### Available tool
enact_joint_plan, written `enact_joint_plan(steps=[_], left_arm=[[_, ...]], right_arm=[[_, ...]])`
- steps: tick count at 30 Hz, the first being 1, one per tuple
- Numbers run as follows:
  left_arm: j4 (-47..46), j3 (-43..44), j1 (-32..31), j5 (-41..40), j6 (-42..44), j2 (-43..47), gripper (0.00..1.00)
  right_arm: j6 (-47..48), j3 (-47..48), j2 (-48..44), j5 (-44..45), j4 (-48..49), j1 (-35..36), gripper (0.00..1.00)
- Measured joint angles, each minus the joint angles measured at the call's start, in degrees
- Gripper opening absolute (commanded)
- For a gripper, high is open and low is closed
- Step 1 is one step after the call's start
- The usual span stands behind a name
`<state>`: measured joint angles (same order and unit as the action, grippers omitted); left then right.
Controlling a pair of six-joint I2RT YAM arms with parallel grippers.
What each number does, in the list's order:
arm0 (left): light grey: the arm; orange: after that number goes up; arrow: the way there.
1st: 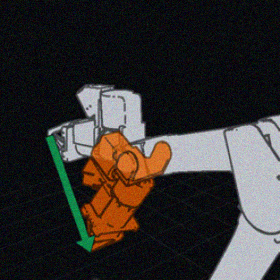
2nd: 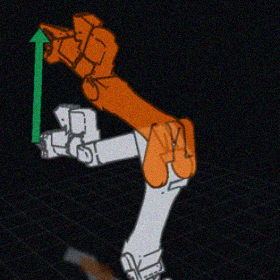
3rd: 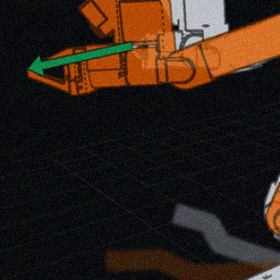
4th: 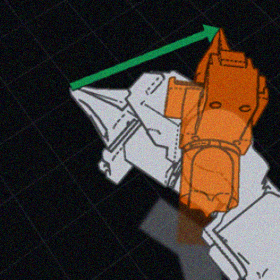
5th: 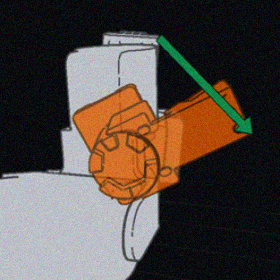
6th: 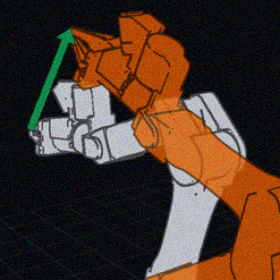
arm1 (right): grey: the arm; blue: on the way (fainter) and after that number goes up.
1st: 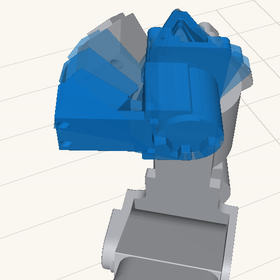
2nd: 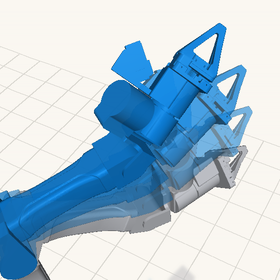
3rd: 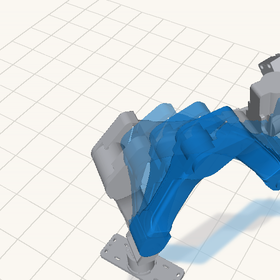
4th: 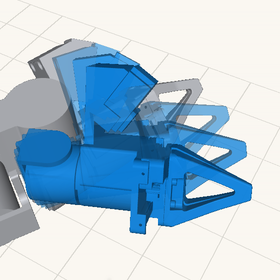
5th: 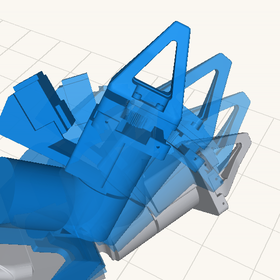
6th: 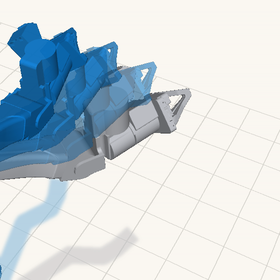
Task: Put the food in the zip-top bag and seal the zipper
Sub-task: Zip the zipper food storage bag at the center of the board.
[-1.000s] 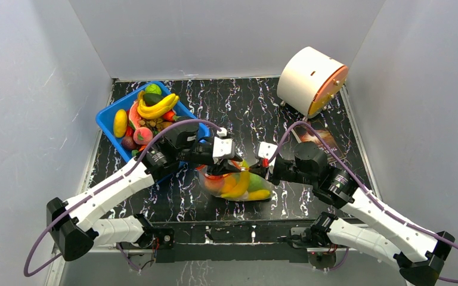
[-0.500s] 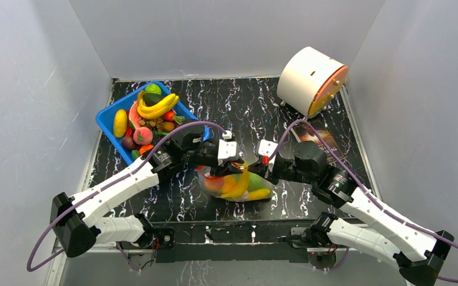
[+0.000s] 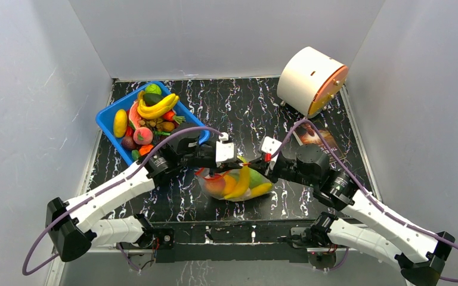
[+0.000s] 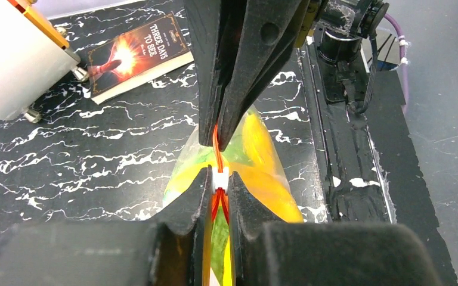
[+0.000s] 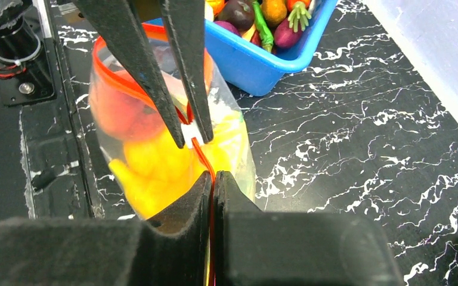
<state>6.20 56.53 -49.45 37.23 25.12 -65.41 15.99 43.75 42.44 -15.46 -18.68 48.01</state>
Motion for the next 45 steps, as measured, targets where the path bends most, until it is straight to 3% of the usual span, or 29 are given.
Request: enact_joint_plan(steps=[16,45], left_arm=[[3.1,-1.2,-0.3,-7.3,-1.8,5.0,0.0],[13.6,0.3,-0.2,-11.6,-1.5,8.5,0.0]], right_arm=[[-5.0,-2.4,-3.7,9.2,2.8,0.7,0.0],[-6.1,-3.2,-5.6,20.4,1.4,0.7,0.0]])
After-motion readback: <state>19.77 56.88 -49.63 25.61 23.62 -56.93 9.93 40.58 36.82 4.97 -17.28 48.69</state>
